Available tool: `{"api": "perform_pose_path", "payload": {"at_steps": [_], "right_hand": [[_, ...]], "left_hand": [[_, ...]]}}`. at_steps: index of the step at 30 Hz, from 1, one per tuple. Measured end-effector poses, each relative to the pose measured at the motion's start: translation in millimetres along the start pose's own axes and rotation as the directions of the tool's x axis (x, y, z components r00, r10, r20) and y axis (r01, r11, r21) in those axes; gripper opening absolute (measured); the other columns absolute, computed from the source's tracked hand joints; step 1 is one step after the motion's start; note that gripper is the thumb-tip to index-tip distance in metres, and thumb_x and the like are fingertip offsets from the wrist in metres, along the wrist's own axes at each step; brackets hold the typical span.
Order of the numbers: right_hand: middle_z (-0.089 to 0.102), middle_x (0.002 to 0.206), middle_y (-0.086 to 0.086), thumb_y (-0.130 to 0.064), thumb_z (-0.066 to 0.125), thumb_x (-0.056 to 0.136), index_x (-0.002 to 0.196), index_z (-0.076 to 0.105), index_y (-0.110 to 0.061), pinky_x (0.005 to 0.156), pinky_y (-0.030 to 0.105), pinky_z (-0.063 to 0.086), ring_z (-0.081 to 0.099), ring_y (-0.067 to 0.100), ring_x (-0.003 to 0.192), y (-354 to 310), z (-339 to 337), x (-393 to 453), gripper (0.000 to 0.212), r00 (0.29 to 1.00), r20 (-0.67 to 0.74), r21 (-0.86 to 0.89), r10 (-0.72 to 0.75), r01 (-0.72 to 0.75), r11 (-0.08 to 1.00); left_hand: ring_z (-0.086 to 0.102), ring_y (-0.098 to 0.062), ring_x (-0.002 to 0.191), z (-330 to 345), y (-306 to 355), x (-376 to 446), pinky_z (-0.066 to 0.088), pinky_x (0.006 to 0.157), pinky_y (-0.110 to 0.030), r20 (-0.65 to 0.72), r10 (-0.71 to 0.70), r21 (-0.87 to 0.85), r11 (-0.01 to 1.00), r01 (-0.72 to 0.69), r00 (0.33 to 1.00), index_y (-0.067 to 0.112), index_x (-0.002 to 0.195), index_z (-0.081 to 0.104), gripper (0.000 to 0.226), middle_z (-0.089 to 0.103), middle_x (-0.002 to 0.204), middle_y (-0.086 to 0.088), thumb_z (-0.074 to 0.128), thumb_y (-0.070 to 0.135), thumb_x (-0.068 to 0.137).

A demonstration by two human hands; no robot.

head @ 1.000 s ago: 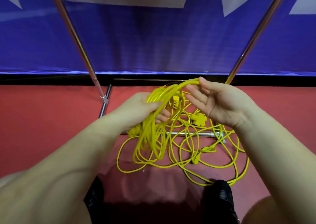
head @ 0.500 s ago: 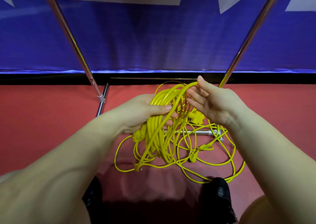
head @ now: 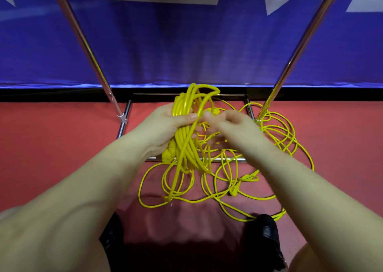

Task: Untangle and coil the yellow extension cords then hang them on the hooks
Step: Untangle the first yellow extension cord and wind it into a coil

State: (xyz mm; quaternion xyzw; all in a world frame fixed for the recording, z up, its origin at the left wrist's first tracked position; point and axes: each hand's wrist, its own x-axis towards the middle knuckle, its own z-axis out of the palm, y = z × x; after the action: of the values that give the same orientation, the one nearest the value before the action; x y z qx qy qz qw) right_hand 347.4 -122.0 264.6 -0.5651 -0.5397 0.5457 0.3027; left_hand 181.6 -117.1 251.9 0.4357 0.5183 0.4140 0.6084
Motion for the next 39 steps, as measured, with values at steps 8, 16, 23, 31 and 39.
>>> {"api": "perform_pose_path", "payload": {"at_steps": [8,16,23,31,39], "right_hand": [[0.055,0.056,-0.011,-0.034,0.071,0.076,0.066,0.052,-0.024,0.067,0.031,0.050,0.054,0.008,0.059,16.3,30.7,-14.5,0.024,0.962,0.065,-0.530,-0.265,0.258,0.808],[0.062,0.072,0.002,-0.034,0.052,0.093,0.070,0.043,-0.020,0.063,0.029,0.041,0.055,0.018,0.067,17.1,20.8,-16.3,0.027,0.916,0.401,-0.624,0.024,0.254,0.738],[0.066,0.082,-0.001,-0.011,0.053,0.091,0.101,0.047,-0.021,0.063,0.027,0.044,0.062,0.019,0.075,17.7,-7.0,-5.8,0.016,0.982,0.168,-0.636,-0.083,0.172,0.752],[0.063,0.074,-0.006,-0.028,0.061,0.085,0.100,0.066,-0.023,0.072,0.028,0.047,0.064,0.020,0.080,0.8,-28.6,-8.1,0.016,0.973,-0.061,-0.757,-0.222,0.100,0.646],[0.056,0.066,-0.013,-0.025,0.060,0.089,0.090,0.066,-0.019,0.060,0.014,0.038,0.051,-0.005,0.058,-5.0,-25.9,-8.6,0.009,0.949,0.163,-0.512,-0.271,0.316,0.798]], "left_hand": [[0.070,-0.012,0.064,14.3,3.1,-2.4,0.056,0.057,-0.026,-0.142,0.000,-0.207,0.978,-0.030,0.990,0.012,0.085,0.052,0.014,0.068,0.072,-0.004,0.051,-0.002,0.090],[0.065,-0.008,0.052,-9.9,12.3,4.0,0.054,0.055,-0.025,-0.406,0.001,-0.301,0.944,-0.134,0.914,0.010,0.076,0.056,0.020,0.067,0.054,0.003,0.050,0.003,0.093],[0.068,-0.007,0.059,-33.8,4.3,11.0,0.055,0.063,-0.026,-0.488,-0.010,-0.237,0.964,-0.121,0.873,0.011,0.086,0.052,0.011,0.066,0.083,-0.003,0.047,0.008,0.096],[0.062,-0.008,0.045,-15.3,-3.6,-1.6,0.051,0.047,-0.022,-0.263,-0.082,-0.064,0.996,0.067,0.961,0.012,0.082,0.052,0.013,0.066,0.065,-0.004,0.048,0.011,0.095],[0.065,-0.014,0.076,6.8,-1.0,-13.8,0.055,0.069,-0.022,0.098,-0.036,0.159,0.987,0.020,0.995,0.018,0.088,0.055,0.012,0.068,0.086,-0.005,0.051,0.008,0.093]]}}
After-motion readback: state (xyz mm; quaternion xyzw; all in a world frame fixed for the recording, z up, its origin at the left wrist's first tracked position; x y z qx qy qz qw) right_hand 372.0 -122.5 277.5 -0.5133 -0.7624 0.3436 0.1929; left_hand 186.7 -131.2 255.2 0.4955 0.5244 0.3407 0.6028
